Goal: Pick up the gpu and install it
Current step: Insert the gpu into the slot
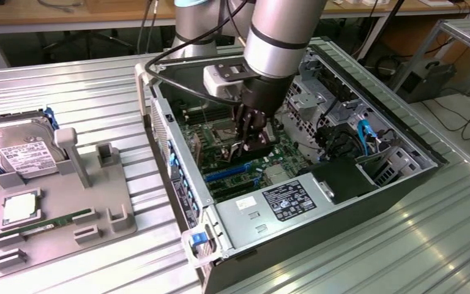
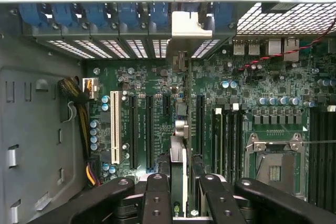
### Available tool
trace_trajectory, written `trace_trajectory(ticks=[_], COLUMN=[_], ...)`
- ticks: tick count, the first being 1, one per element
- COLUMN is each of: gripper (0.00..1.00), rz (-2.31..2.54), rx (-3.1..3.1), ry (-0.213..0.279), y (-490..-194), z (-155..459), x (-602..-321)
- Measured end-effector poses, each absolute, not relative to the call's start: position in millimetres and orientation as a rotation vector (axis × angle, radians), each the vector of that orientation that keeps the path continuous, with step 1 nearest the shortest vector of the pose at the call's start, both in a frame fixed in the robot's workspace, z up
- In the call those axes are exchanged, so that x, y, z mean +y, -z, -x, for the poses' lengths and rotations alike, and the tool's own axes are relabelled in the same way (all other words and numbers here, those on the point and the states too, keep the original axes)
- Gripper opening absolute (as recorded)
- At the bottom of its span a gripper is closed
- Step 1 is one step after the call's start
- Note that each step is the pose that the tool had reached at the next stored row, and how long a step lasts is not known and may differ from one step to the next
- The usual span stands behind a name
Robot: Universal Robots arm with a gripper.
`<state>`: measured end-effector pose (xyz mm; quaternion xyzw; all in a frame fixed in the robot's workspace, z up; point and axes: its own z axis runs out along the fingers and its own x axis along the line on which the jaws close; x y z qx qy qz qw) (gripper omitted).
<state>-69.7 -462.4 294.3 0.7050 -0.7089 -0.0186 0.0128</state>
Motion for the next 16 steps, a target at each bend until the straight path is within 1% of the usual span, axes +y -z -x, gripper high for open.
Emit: trace_trajectory(ticks=[16], gripper=[0.26], rz=[-2.195], rx=[-2.211], ry=[0.058], y=[-280.2], z=[76.1], x=[-462.4])
